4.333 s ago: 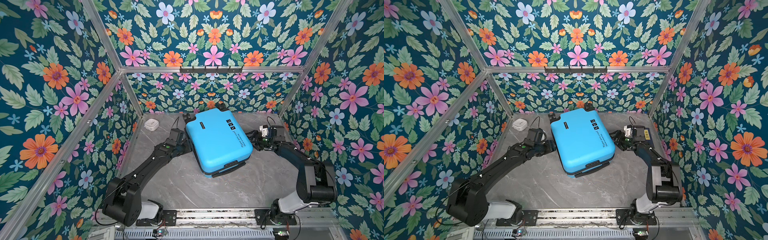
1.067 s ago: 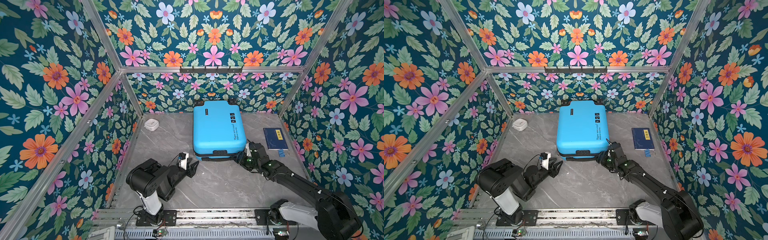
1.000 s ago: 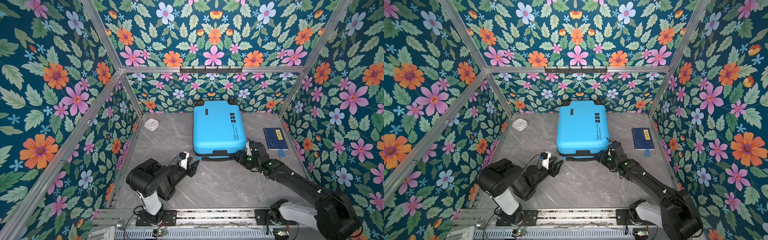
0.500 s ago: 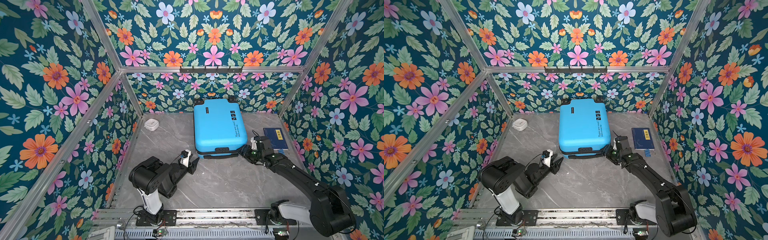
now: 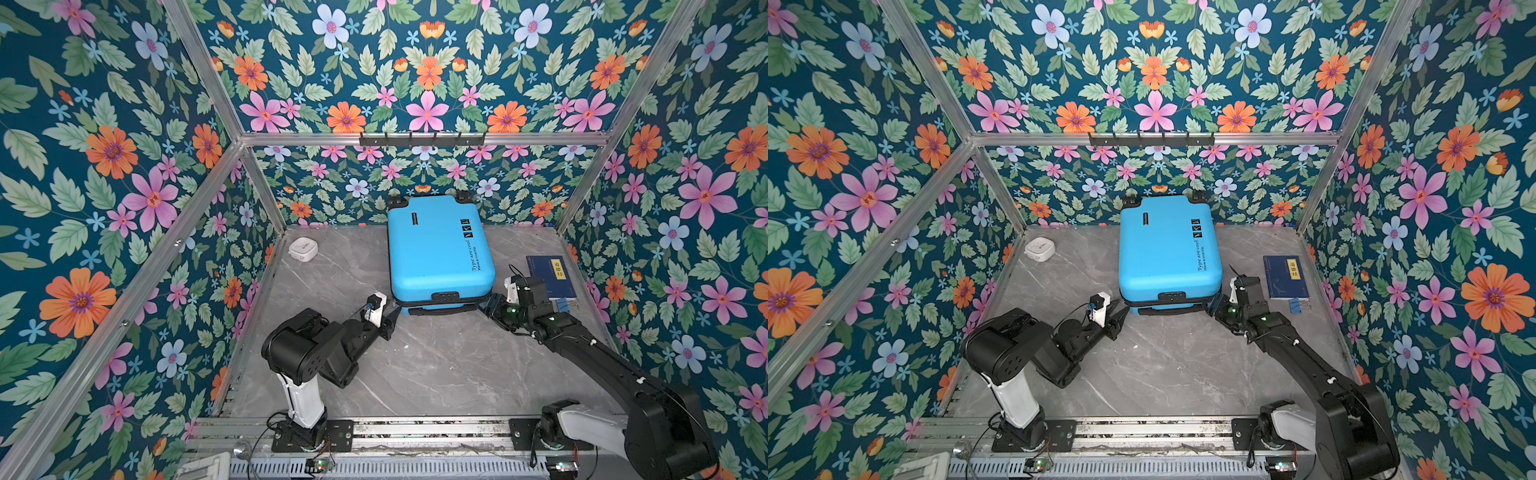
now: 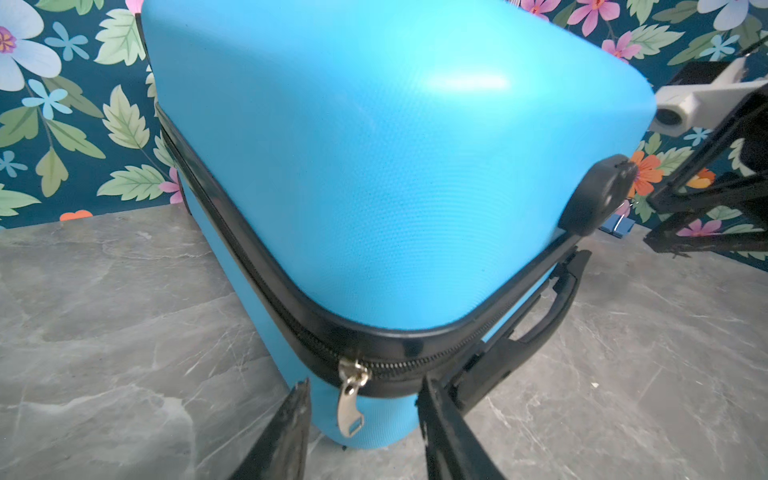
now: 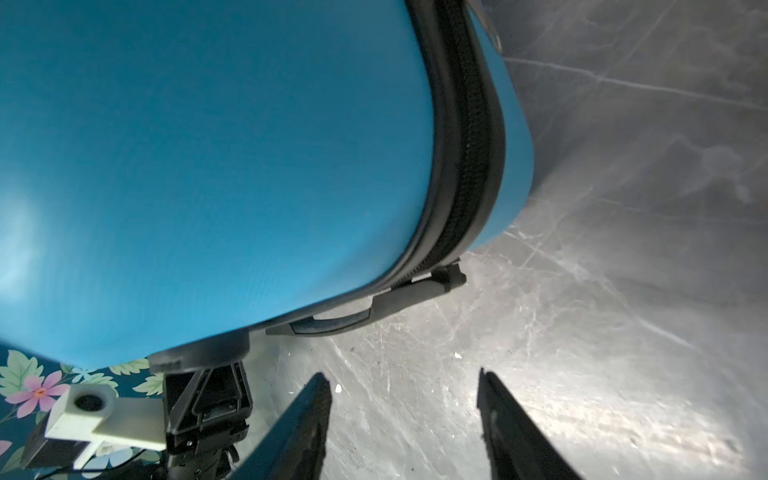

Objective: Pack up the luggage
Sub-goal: 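Grasp the silver zipper pull with the left gripper while the right approaches the handle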

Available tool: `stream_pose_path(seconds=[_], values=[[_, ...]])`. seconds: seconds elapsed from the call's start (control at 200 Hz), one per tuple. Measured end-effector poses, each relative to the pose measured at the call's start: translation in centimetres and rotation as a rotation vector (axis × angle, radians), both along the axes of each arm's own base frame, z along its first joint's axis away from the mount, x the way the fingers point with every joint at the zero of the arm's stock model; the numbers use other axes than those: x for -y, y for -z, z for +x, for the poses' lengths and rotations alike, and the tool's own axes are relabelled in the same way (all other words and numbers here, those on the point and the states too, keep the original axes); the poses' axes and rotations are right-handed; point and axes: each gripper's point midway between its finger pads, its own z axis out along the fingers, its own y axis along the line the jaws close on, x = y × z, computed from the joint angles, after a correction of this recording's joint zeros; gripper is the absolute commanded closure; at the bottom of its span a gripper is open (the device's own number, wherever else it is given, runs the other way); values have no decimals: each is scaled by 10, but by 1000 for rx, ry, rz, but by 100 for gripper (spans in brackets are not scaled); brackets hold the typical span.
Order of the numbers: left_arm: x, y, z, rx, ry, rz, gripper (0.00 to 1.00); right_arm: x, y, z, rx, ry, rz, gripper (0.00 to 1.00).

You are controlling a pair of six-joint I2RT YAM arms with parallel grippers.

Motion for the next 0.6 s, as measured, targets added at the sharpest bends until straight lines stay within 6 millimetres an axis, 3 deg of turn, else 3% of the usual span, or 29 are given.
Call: stream_pose_path(seconds=[0.28, 0.6], values=[[6, 8, 2, -19, 40, 4, 62, 6, -2, -21, 9, 1, 2, 42], [7, 19, 1, -60, 44, 0, 67, 6, 2, -22, -6, 12, 12, 42]])
